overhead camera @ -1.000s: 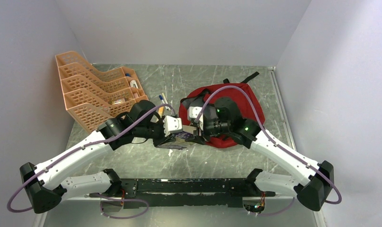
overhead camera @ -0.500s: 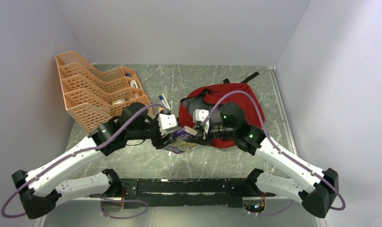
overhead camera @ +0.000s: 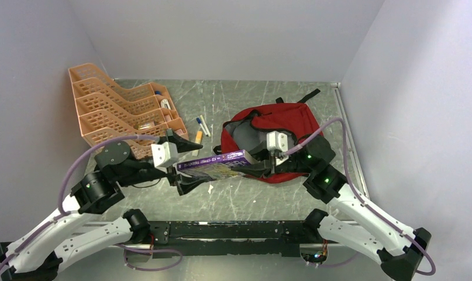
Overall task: Pack the student bag
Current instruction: Adjust the book.
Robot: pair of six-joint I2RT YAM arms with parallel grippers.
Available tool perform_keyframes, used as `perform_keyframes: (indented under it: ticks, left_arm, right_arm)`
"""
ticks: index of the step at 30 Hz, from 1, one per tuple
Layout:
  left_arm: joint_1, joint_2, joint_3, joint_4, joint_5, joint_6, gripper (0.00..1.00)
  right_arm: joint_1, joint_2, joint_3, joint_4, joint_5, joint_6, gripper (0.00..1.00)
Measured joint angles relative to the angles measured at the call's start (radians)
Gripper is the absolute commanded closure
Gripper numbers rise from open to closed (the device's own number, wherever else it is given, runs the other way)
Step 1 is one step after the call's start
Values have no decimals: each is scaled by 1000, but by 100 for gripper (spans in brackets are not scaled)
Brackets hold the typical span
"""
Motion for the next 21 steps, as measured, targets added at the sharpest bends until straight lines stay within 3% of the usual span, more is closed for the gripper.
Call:
perform_keyframes:
  ticks: [5,11,17,21]
  left_arm:
    - [0,-36,-1,62,30,-43,4]
    - [0,-74,-16,119,76,-71,12]
    - [0,-76,-59,195,159,-131,26]
    - [0,-73,-94,271,197,-187,43]
  right_arm:
    - [0,-10,-1,136,-51,96,100]
    - [1,-12,5,233,-86,181,100]
    - [1,-40,-10,386,-40,288,100]
    - [1,-37,-13,469,-32,342,100]
